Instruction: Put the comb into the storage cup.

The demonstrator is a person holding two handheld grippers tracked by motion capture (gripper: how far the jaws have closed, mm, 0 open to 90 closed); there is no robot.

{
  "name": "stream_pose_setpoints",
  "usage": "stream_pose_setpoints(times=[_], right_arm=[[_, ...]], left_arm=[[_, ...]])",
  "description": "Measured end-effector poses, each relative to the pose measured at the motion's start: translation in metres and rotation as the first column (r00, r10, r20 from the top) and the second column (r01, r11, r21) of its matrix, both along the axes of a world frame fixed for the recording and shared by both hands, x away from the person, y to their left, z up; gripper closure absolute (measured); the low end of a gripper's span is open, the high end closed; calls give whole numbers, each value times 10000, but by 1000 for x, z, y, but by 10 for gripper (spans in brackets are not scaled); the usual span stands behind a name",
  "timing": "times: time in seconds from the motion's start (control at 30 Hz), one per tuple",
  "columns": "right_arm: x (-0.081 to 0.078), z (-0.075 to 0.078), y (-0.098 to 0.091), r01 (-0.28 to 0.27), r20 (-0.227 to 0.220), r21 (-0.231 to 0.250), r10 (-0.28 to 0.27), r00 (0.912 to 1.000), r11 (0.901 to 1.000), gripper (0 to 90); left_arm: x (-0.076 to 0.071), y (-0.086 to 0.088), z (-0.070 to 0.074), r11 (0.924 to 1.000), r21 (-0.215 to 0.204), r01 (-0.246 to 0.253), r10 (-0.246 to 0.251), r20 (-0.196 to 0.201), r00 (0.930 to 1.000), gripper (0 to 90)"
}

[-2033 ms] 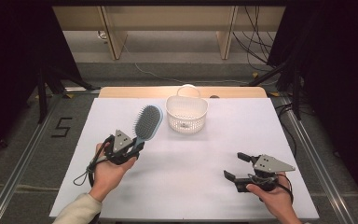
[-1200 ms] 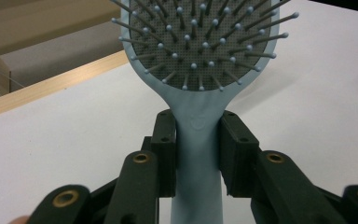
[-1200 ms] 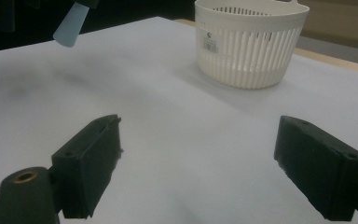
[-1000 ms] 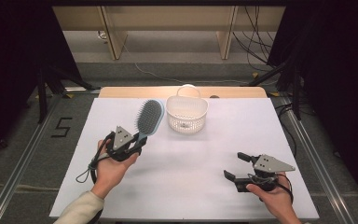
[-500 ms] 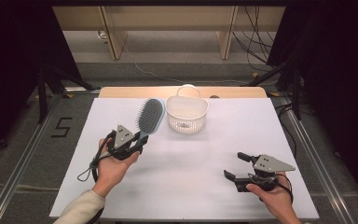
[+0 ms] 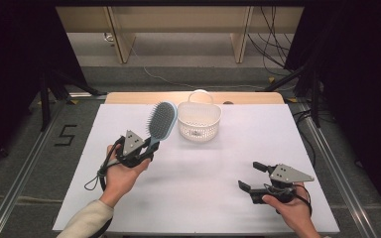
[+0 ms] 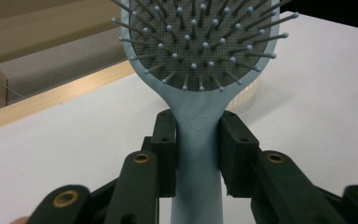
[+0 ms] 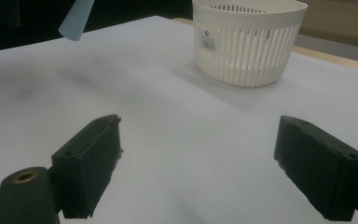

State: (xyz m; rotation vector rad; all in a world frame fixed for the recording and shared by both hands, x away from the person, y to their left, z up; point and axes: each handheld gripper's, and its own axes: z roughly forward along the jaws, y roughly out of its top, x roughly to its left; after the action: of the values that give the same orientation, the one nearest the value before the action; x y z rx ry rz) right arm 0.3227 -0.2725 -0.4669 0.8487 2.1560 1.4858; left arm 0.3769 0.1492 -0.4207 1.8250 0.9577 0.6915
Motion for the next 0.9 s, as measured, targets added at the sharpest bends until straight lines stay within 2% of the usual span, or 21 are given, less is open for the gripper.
stream_pose_setpoints(times=[0.4,0.9], right_arm=[[0,0,0,41,-30,-3,-41,10000,10000,154],[0,0,0,27,-48,-31,-28,10000,10000,154]], left_arm=[[6,-4,6,10000,-73,-24,25,112,9999,698],[11,-6,7,9999,-111,41,-38,223,9997,698]])
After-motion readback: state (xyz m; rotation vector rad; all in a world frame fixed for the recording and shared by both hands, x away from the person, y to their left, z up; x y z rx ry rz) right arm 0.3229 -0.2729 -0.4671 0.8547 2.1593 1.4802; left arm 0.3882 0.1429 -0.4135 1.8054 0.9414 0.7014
